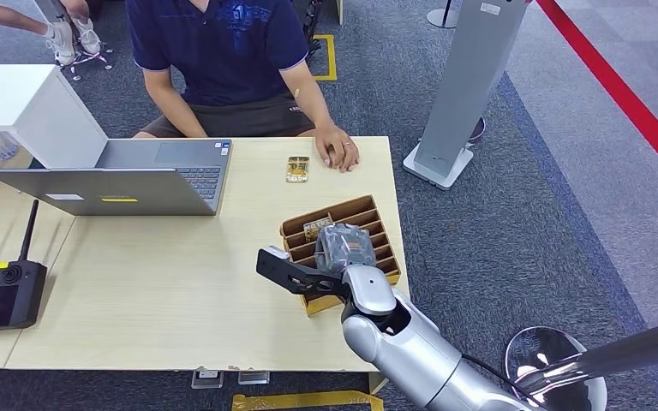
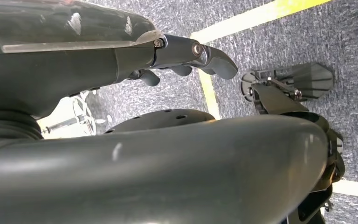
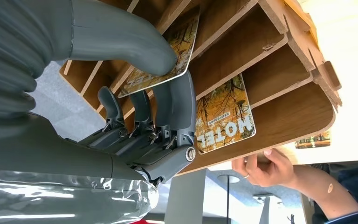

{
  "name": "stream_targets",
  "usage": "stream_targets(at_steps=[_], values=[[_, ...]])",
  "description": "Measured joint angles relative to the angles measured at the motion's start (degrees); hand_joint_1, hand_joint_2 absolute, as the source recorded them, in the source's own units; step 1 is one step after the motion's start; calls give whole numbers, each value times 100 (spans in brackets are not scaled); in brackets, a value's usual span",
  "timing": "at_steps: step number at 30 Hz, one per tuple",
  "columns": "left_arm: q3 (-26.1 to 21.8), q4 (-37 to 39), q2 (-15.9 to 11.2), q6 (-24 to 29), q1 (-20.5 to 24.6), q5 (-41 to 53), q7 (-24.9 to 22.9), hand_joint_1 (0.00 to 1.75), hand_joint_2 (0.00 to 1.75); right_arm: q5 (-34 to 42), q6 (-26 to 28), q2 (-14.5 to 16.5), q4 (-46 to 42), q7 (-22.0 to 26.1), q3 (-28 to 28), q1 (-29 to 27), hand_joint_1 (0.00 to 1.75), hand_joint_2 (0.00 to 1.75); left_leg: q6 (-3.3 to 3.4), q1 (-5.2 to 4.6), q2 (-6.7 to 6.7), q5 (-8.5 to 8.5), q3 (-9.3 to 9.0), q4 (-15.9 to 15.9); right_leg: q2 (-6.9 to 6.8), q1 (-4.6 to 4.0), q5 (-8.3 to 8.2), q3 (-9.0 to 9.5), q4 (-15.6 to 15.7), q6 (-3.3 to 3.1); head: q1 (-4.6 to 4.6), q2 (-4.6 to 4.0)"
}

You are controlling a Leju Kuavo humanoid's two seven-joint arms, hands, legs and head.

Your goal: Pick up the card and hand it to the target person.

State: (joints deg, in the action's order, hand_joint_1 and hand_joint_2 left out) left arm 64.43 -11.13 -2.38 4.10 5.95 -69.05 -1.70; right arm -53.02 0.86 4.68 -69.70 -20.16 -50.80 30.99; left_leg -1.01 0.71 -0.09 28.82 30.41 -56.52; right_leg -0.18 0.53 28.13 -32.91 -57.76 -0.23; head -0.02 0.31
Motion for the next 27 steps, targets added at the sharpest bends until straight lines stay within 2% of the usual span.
stream_targets(at_steps=[11, 22, 27], values=[[-1, 0, 0, 31, -2, -28, 38, 0, 0, -77, 54, -73, -252, -129, 42, -43, 133, 175, 0, 0, 0, 0, 0, 0, 0, 0, 0, -1, 0, 0, 0, 0], [-2, 0, 0, 48, -9, -63, 37, 0, 0, -327, 59, -379, -1616, -231, 373, -46, 133, 175, 0, 0, 0, 0, -1, -1, 1, 0, 0, -1, 0, 0, 0, 0], [-2, 0, 0, 55, -8, -72, 37, 0, 0, -194, 250, -454, -2057, -112, 487, 128, 133, 175, 0, 0, 0, 0, 0, 0, 1, 0, 0, -1, 0, 0, 0, 0]])
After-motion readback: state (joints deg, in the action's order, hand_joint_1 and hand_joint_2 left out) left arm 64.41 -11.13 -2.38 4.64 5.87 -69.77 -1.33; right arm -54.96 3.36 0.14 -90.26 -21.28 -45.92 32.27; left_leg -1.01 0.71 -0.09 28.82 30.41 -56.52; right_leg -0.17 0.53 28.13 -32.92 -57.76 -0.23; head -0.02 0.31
